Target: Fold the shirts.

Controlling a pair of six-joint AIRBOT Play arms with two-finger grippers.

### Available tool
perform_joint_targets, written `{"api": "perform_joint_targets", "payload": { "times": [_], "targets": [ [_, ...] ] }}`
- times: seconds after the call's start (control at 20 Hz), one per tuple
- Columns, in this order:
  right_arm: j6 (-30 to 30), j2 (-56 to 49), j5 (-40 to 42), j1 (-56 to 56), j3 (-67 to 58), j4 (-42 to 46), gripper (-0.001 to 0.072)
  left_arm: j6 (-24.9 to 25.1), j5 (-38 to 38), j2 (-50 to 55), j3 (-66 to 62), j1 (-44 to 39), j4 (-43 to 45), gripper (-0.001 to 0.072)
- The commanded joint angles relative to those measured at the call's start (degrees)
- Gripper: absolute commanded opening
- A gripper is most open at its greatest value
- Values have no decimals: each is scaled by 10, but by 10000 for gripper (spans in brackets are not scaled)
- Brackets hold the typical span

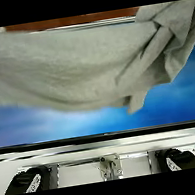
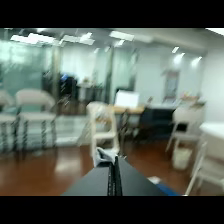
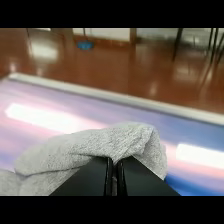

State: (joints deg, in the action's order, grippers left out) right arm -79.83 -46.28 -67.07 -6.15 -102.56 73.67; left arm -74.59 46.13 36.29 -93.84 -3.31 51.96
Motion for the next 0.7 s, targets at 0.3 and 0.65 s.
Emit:
{"api": "perform_joint_targets", "payload": {
  "times": [0.3,0.65],
  "targets": [
    [-130,-76,-287,-1,109,-75,63,-102,115,9,96,1,269,34],
    [-129,-171,-131,-1,365,-92,63,-138,-5,186,100,1,191,34]
  ]
}}
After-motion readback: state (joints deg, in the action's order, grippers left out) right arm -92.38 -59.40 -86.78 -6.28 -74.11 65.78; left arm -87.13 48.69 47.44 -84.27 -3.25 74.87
